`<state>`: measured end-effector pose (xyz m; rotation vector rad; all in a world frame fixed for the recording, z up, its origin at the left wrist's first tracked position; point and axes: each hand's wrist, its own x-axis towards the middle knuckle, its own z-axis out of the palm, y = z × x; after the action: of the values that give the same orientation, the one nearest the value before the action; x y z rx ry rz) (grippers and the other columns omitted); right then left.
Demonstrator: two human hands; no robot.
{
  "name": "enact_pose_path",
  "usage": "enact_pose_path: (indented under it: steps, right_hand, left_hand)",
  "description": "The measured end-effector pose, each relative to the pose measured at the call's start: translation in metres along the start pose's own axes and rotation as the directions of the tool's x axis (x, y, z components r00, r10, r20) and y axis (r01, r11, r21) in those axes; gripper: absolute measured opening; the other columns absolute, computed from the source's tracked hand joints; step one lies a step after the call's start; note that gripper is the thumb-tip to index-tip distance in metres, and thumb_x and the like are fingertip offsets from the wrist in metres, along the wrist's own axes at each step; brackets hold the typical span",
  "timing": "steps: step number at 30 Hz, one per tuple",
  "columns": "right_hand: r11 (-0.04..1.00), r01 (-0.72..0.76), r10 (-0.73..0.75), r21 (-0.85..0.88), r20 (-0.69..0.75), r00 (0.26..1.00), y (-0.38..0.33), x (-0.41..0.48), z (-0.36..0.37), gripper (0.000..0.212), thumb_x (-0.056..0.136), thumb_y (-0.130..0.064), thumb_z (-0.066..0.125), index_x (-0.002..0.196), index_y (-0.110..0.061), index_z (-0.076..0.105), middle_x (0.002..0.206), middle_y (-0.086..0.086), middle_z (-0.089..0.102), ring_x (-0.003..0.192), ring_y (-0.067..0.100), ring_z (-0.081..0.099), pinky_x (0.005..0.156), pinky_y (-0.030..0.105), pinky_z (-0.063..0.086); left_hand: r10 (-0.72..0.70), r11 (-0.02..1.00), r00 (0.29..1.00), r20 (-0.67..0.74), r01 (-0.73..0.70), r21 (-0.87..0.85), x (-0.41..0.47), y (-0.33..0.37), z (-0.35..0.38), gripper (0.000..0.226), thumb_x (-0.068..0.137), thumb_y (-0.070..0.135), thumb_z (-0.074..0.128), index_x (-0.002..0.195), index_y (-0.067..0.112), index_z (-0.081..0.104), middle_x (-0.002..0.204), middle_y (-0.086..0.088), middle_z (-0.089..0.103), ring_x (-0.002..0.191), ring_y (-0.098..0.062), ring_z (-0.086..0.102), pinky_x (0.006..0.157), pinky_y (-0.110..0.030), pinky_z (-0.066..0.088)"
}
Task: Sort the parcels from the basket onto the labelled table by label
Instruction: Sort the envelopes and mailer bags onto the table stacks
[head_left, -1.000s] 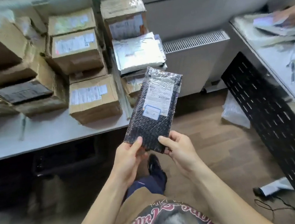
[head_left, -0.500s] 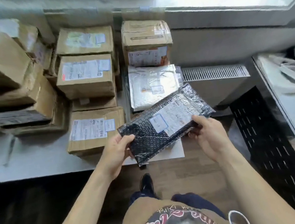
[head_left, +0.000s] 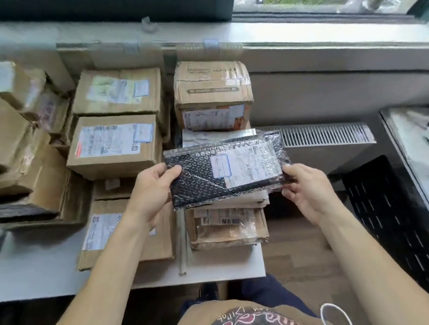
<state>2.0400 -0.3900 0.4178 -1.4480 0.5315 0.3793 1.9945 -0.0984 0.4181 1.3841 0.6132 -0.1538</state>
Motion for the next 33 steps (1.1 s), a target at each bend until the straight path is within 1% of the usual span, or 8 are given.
enact_pose_path:
  steps: [3, 5, 8, 12, 14, 24, 28, 33]
  right_hand:
    - [0.992, 0.018, -0.012, -0.125, 0.052, 0.999, -0.01, 0.029, -0.003, 0.015, 0.102, -0.013, 0.061, 0.089, -0.009, 0.069, 0.075, -0.001, 0.072, 0.063, 0.013, 0.061, 0.059, 0.025, 0.042]
    - [0.99, 0.005, 0.001, -0.141, 0.042, 0.999, -0.014, 0.045, -0.004, 0.012, 0.102, -0.013, 0.062, 0.095, -0.006, 0.069, 0.076, 0.0, 0.073, 0.064, 0.014, 0.062, 0.059, 0.025, 0.043]
    - [0.991, -0.031, 0.035, -0.132, 0.03, 0.999, -0.013, 0.069, -0.003, 0.011, 0.102, -0.014, 0.063, 0.099, -0.006, 0.069, 0.079, 0.003, 0.072, 0.066, 0.017, 0.063, 0.064, 0.029, 0.043]
    - [0.983, -0.06, 0.07, -0.175, 0.05, 0.996, -0.008, 0.091, 0.0, 0.013, 0.1, -0.017, 0.065, 0.097, -0.005, 0.07, 0.083, 0.006, 0.07, 0.071, 0.018, 0.062, 0.069, 0.032, 0.043]
    - [0.976, -0.068, 0.082, -0.207, 0.061, 0.995, -0.009, 0.099, 0.002, 0.013, 0.1, -0.017, 0.065, 0.095, -0.006, 0.069, 0.081, 0.004, 0.069, 0.069, 0.018, 0.061, 0.064, 0.03, 0.042]
    - [0.942, -0.045, 0.095, -0.333, 0.136, 0.986, -0.005, 0.113, -0.002, 0.016, 0.1, -0.021, 0.063, 0.087, -0.011, 0.062, 0.08, 0.006, 0.067, 0.061, 0.012, 0.063, 0.059, 0.027, 0.044]
    - [0.934, -0.048, 0.113, -0.355, 0.167, 0.979, -0.007, 0.112, -0.006, 0.018, 0.099, -0.026, 0.064, 0.086, -0.014, 0.061, 0.085, 0.005, 0.07, 0.066, 0.013, 0.066, 0.065, 0.031, 0.046]
    - [0.933, -0.028, 0.103, -0.358, 0.193, 0.976, -0.008, 0.105, -0.011, 0.018, 0.098, -0.028, 0.066, 0.093, -0.011, 0.064, 0.09, 0.003, 0.071, 0.069, 0.013, 0.068, 0.066, 0.031, 0.047]
  left_hand:
    - [0.001, 1.0, 0.991, -0.137, -0.004, -0.02, 0.027, 0.007, 0.01, 0.012, 0.102, 0.016, 0.064, 0.104, 0.007, 0.072, 0.099, -0.009, 0.079, 0.081, -0.012, 0.074, 0.069, -0.025, 0.059]
    - [0.028, 1.0, 0.971, -0.238, -0.03, -0.007, 0.039, 0.012, 0.021, 0.022, 0.1, 0.016, 0.067, 0.119, 0.007, 0.069, 0.109, -0.009, 0.077, 0.089, -0.01, 0.073, 0.08, -0.025, 0.058]
    - [0.15, 0.966, 0.949, -0.277, -0.08, 0.247, 0.043, 0.016, 0.044, 0.057, 0.099, 0.02, 0.069, 0.15, 0.011, 0.046, 0.127, 0.001, 0.063, 0.11, -0.01, 0.064, 0.096, -0.024, 0.049]
    - [0.212, 0.833, 0.954, -0.211, -0.064, 0.549, 0.051, 0.011, 0.066, 0.077, 0.097, 0.027, 0.068, 0.162, 0.019, 0.026, 0.159, 0.0, 0.034, 0.147, -0.014, 0.034, 0.12, -0.027, 0.024]
    - [0.195, 0.79, 0.961, -0.196, -0.036, 0.612, 0.056, 0.008, 0.071, 0.081, 0.097, 0.027, 0.067, 0.163, 0.017, 0.02, 0.163, -0.004, 0.025, 0.152, -0.015, 0.025, 0.117, -0.021, 0.015]
    - [0.127, 0.694, 0.975, -0.184, 0.045, 0.718, 0.067, -0.004, 0.077, 0.09, 0.098, 0.03, 0.066, 0.166, 0.019, 0.008, 0.173, -0.005, 0.006, 0.158, -0.018, 0.011, 0.125, -0.033, 0.011]
    - [0.136, 0.684, 0.972, -0.19, 0.047, 0.728, 0.06, -0.004, 0.079, 0.089, 0.099, 0.032, 0.064, 0.166, 0.023, 0.007, 0.174, -0.002, -0.006, 0.16, -0.019, 0.006, 0.128, -0.038, 0.012]
    - [0.157, 0.726, 0.966, -0.206, 0.029, 0.687, 0.039, -0.004, 0.086, 0.082, 0.1, 0.031, 0.062, 0.166, 0.025, 0.014, 0.174, 0.004, -0.005, 0.159, -0.012, 0.004, 0.128, -0.037, 0.012]
